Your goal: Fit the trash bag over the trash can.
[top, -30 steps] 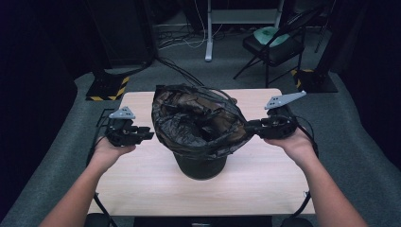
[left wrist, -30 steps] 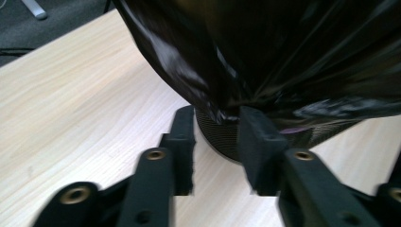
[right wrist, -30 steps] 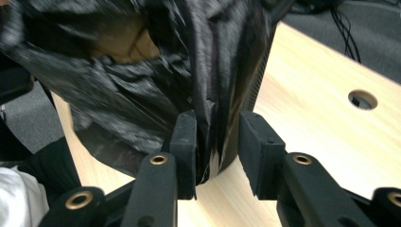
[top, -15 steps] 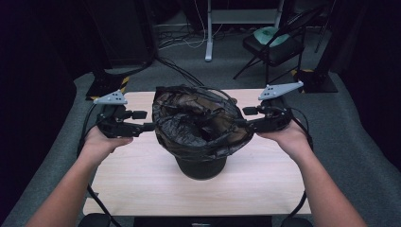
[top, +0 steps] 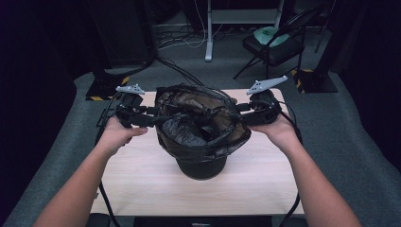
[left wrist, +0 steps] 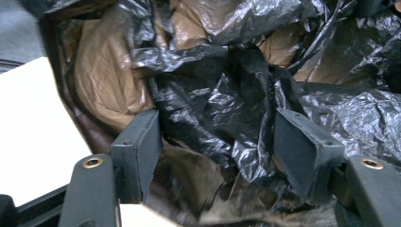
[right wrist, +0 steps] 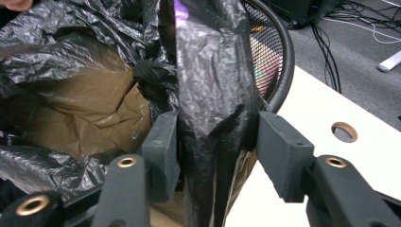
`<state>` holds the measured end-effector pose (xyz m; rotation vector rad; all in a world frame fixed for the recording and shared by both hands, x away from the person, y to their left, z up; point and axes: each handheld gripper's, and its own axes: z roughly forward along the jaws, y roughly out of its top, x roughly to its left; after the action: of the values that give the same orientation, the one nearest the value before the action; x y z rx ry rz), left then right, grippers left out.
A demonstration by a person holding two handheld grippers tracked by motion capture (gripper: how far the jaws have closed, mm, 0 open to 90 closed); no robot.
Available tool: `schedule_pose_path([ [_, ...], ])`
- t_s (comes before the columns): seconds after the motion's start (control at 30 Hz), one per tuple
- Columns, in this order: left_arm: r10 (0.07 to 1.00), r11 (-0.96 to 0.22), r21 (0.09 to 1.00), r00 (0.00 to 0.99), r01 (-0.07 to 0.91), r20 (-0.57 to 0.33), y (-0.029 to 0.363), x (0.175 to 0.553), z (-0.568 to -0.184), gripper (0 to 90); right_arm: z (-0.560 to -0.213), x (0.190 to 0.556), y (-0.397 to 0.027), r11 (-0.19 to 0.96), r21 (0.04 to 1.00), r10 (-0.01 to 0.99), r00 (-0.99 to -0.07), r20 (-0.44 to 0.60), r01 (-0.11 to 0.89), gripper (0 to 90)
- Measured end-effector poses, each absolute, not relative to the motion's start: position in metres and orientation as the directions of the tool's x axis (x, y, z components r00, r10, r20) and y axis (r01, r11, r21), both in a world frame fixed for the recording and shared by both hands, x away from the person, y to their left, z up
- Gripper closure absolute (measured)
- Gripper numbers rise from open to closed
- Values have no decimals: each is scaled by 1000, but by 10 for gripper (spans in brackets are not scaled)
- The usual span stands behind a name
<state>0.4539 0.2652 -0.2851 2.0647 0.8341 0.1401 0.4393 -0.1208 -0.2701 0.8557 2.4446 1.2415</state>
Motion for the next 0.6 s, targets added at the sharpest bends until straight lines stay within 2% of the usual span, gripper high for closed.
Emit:
schedule_pose_path([
  [0.23, 601, -415, 750, 774, 514, -198, 265, 446, -284, 353, -266, 429, -123, 464, 801, 591, -806, 39, 379, 597],
  [0.6, 604, -421, 742, 771, 522, -201, 274, 428, -283, 365, -262, 414, -115, 495, 787, 539, -841, 53, 367, 636],
])
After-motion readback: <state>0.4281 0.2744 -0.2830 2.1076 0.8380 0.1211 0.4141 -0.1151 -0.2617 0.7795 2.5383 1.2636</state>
